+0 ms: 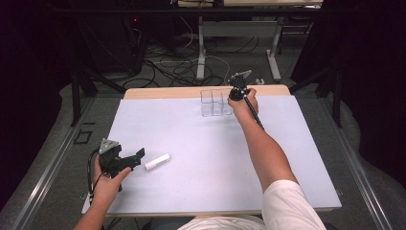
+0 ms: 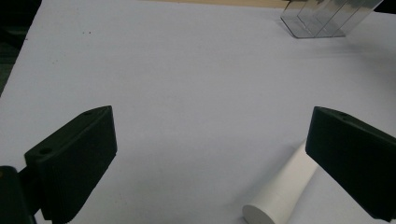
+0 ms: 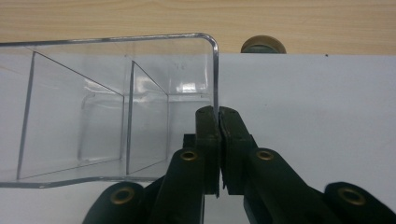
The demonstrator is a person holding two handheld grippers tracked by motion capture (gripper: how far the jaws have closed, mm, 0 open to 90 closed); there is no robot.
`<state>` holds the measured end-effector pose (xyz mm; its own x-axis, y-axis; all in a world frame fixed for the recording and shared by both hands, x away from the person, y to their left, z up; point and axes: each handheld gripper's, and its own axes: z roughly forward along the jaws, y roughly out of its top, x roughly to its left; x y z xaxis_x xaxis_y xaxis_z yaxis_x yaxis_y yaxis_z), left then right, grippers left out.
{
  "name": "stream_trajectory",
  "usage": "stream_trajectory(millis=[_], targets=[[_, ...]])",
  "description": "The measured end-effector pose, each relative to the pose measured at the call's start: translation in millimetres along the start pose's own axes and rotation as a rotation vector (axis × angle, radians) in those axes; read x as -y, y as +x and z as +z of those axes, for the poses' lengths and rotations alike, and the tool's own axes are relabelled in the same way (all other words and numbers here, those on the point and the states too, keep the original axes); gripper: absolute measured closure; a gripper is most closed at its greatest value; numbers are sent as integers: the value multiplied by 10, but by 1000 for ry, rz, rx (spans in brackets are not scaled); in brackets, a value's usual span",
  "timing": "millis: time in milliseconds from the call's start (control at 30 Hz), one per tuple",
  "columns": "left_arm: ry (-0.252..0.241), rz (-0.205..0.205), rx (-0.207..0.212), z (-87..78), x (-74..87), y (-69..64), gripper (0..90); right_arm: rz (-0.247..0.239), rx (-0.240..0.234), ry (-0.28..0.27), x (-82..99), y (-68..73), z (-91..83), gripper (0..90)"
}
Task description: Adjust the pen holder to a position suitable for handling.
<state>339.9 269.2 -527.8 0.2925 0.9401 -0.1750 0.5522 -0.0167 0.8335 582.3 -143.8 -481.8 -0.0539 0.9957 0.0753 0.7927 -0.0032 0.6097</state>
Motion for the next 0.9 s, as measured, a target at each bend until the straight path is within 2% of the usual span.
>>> stream_trajectory(millis=[100, 233, 300, 333, 367, 400, 433, 467, 700, 900], targets=[[0, 1, 1, 2, 3, 3, 20, -6, 14, -10, 6, 14, 7, 883], [5, 1, 2, 2, 5, 11, 20, 11, 23, -4, -1, 11, 1, 888], [5, 0, 0, 2, 6, 16, 20, 29, 4, 6, -1, -9, -11, 889], [5, -1, 0, 1, 6, 17, 20, 29, 4, 6, -1, -9, -11, 889], [5, 0, 0, 2, 6, 17, 21, 21, 29, 37, -8, -16, -32, 889], [5, 1, 0, 2, 5, 18, 21, 27, 11, 22, 2, -27, -28, 889], [6, 3, 0, 3, 5, 17, 21, 21, 19, 45, 13, -39, -59, 889], [2, 0, 1, 9, 7, 12, 21, 21, 19, 45, 13, -39, -59, 889], [-3, 10, 7, 9, -12, -34, 21, 35, -55, 95, 176, -135, -214, 887], [4, 1, 12, 15, -10, -49, 21, 8, -98, 121, 298, -156, -360, 885]])
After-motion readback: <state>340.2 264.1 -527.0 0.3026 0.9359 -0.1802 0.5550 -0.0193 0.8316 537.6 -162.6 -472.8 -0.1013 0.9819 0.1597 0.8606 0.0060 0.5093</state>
